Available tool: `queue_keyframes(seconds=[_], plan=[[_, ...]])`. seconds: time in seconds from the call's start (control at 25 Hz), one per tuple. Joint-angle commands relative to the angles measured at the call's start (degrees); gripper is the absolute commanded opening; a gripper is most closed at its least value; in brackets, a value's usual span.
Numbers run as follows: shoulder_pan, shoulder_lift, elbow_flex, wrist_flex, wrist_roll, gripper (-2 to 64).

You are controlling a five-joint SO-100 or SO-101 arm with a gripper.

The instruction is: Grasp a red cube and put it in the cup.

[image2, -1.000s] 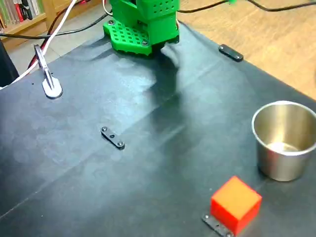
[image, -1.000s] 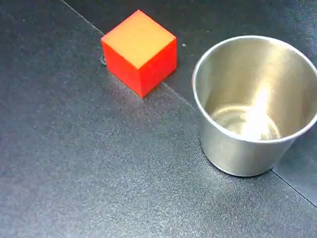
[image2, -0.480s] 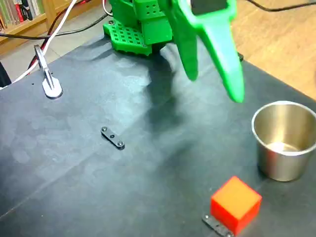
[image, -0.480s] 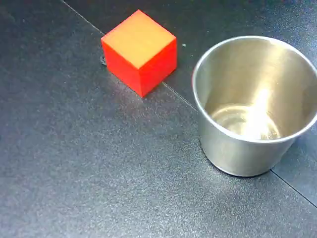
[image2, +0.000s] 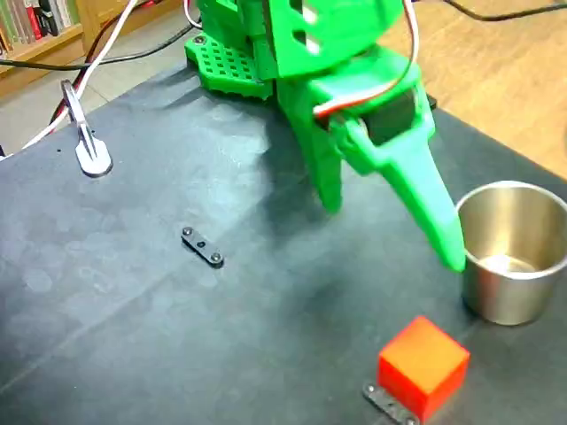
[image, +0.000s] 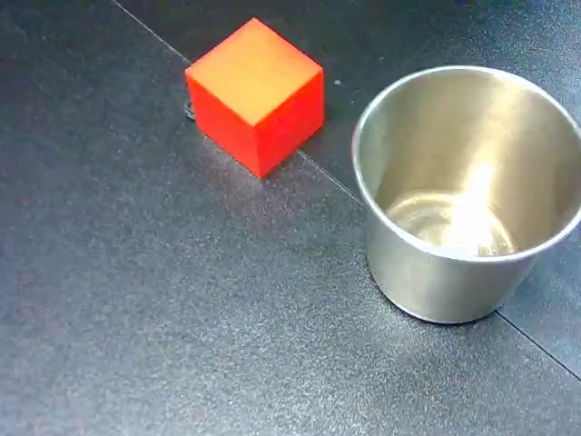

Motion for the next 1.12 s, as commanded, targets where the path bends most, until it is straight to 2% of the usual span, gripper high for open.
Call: queue_keyframes(seconds=[0.0, 0.2, 0.4, 0.6, 0.68, 1.08], plan=[[-0.7, -3.08, -6.42, -0.62, 0.35, 50.1], [-1.41, -10.81, -15.56, -0.62, 0.44, 50.1], [-1.49, -15.82, -18.81, -1.14, 0.44, 50.1], [-1.41, -18.54, -18.81, -10.63, 0.35, 50.0], [-1.76, -19.16, -18.11, -12.48, -0.26, 50.0], [-3.6, -24.17, -18.02, -11.6, 0.7, 50.0]])
